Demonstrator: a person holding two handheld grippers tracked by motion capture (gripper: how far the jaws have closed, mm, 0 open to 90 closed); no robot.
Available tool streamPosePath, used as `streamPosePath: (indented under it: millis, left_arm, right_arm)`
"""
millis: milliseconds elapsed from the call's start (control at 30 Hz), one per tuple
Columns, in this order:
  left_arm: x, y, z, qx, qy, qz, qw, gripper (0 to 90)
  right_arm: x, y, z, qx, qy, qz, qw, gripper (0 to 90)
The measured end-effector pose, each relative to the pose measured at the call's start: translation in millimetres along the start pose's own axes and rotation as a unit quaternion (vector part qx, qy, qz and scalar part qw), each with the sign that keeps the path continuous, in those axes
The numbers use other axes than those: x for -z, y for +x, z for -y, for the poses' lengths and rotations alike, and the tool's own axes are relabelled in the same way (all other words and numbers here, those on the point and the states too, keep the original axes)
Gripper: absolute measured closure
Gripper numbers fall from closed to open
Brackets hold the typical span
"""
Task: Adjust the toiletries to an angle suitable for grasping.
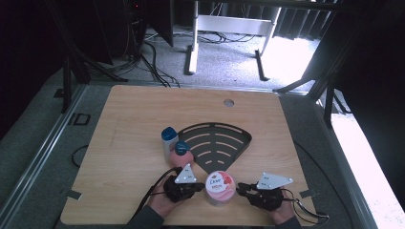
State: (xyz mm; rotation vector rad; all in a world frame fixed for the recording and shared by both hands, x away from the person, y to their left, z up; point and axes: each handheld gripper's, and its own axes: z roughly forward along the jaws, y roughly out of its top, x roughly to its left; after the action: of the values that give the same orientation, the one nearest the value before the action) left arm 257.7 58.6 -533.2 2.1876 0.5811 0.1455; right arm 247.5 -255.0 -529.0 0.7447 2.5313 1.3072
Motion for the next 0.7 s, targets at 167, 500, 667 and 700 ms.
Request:
streamPosePath:
  millis: [167,500,667,700]
  left_arm:
    - [-10.4,-5.3,-8.8,-0.007,0.002,0.007,0.9999,89.1]
    - [-21.1,-11.3,-17.5,-0.014,0.002,0.008,0.9999,88.6]
    - [-19.6,-13.6,-15.4,-0.018,-0.002,0.014,0.9997,85.0]
    - [-19.6,-13.9,-15.2,-0.018,-0.003,0.016,0.9997,84.1]
  right_arm:
    - [8.9,-4.9,5.4,-0.012,-0.002,0.008,0.9999,75.8]
    - [22.3,-12.2,14.2,-0.030,-0.005,0.017,0.9994,74.5]
    - [23.2,-5.6,19.8,-0.019,0.005,-0.009,0.9998,71.1]
    - [23.2,-4.8,20.2,-0.014,0.006,-0.014,0.9998,70.6]
